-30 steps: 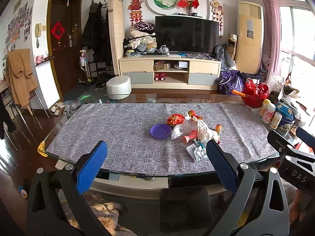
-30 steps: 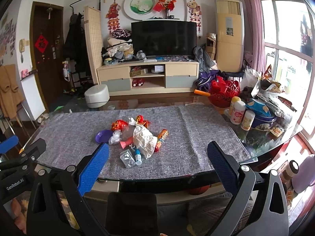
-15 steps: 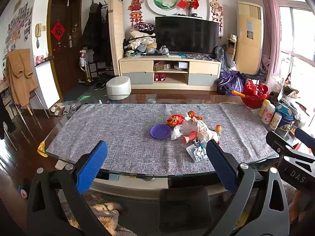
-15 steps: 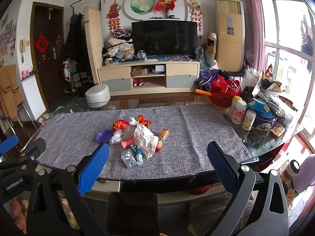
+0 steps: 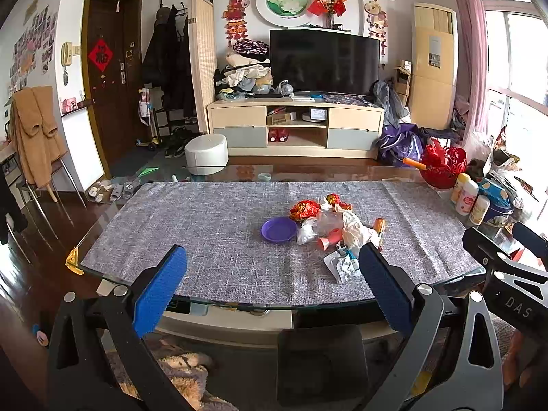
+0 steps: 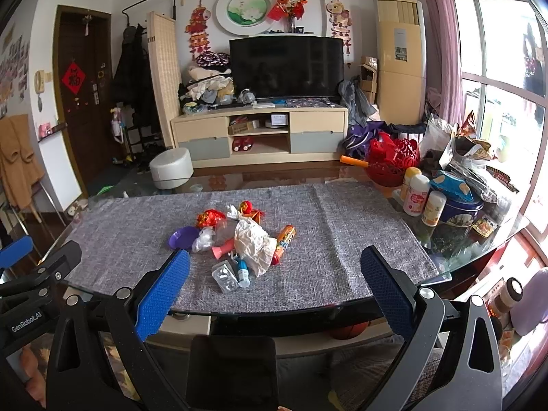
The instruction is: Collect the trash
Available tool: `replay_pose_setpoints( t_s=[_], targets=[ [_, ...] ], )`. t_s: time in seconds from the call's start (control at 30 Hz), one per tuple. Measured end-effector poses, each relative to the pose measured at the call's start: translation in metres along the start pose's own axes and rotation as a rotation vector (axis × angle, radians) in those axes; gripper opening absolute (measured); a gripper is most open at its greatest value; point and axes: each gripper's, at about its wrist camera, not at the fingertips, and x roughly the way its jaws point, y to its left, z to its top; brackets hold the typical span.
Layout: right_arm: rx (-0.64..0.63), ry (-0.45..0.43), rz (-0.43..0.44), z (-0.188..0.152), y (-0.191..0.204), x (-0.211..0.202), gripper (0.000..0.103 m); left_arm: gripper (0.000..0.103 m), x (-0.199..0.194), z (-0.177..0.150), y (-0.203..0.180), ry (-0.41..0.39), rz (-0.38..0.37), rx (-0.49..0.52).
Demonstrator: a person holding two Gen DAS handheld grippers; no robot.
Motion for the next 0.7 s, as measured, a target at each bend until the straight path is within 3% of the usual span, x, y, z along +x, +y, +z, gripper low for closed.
replay_pose_setpoints(
  t_s=[0.43,0.7],
  targets=[
    [0.032,0.001,-0.029,0.005,-0.014,0.007,0.100,0.095,0.001,0.002,0.004,0.011,0.006,-0.008],
    [0.059,0.033,0.024,0.005,-0.024,0.033,0.100,0.095,0.035,-0.003,0.005,0.075,0.005,-0.008]
  ],
)
